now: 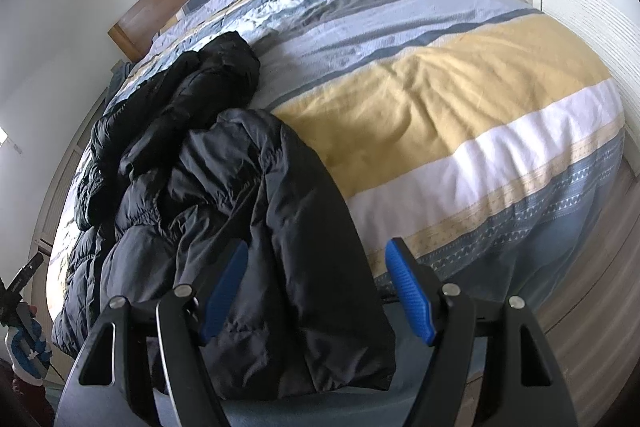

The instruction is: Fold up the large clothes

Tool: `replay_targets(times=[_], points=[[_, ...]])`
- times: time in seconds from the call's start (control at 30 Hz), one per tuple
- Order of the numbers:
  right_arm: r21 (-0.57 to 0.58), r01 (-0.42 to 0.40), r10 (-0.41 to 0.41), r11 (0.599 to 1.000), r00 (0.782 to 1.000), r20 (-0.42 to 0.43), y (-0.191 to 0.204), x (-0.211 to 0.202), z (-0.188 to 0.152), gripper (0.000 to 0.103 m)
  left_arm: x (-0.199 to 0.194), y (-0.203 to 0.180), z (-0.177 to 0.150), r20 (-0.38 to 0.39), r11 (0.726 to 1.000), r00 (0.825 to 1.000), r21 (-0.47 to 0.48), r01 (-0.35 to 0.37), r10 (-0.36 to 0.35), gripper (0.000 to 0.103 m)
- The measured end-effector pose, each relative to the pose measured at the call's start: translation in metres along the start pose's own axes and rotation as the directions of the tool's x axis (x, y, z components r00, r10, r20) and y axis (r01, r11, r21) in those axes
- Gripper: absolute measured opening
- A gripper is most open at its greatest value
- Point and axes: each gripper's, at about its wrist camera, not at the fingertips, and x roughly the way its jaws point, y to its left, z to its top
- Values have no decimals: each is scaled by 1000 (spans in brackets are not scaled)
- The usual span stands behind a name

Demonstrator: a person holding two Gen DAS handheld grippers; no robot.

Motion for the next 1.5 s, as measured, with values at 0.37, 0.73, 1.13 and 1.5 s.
replay_targets(times=[0.37,0.73,1.13,1.5], points=[[12,-8,8,1000,1000,-28,-7,11,-6,70,12,46,-33,-68,997,998,-70,-20,15,103],[46,-78,81,996,995,-57,-17,20,-14,71,19,93,-58,-141,990,989,-138,19,-39,103],[143,-208,227,968,964,-136,-34,48,-28,77,34,141,-96,-185,909,941,-366,201,-283,102],[191,-302,337,934,923,-188,-27,63,-33,78,54,147,-123,-182,782,837,-499,374,-516,102]])
